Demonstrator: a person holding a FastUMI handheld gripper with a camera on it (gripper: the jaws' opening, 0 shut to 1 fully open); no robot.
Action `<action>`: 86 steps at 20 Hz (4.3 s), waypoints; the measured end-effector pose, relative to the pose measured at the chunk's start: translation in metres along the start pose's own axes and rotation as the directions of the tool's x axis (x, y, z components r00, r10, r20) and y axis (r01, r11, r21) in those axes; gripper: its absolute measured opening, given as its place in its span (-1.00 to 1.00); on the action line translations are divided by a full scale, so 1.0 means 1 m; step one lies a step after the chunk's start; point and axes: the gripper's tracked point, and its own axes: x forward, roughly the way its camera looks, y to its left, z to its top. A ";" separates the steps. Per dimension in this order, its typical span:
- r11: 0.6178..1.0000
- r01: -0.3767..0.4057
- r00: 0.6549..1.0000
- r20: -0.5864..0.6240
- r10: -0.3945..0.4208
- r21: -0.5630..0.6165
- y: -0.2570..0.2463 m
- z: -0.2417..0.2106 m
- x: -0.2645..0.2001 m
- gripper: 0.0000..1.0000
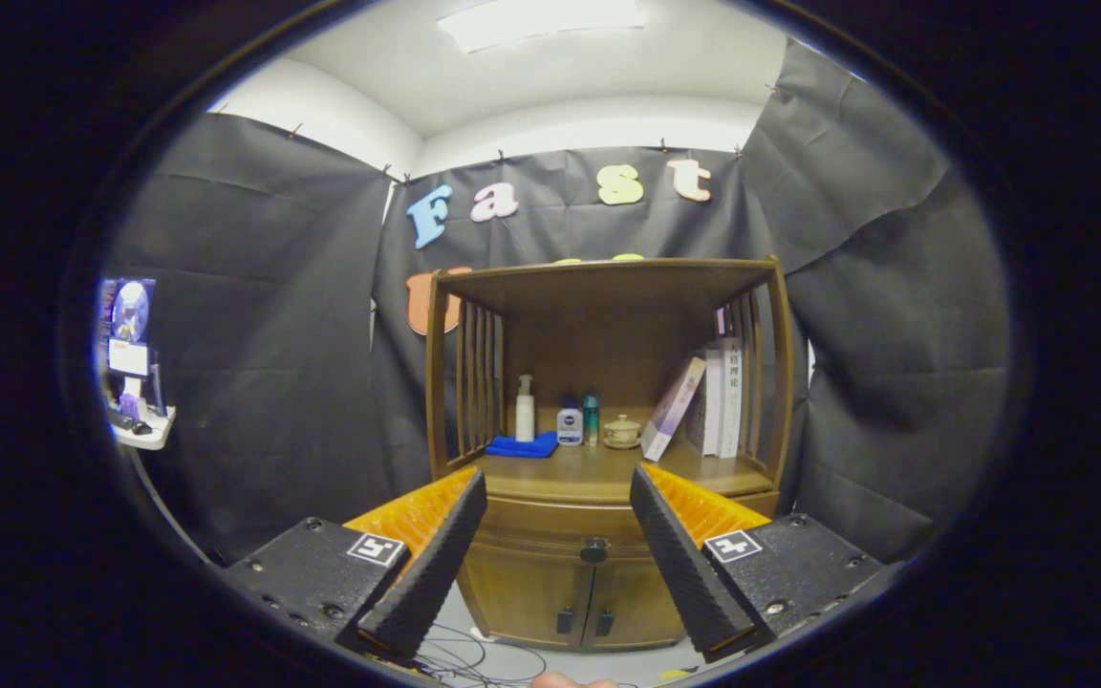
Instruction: Pull open the drawer, take out the items inside it, and place them on the countertop above the cabinet.
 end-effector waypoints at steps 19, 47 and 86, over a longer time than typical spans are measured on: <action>0.997 0.049 0.981 -0.185 -0.058 -0.053 -0.025 -0.124 0.106 0.98; 0.979 0.174 0.938 -0.287 -0.197 -0.101 -0.074 -0.221 0.232 0.04; 0.999 -0.024 0.924 -0.382 0.008 -0.036 -0.043 -0.237 0.037 -0.38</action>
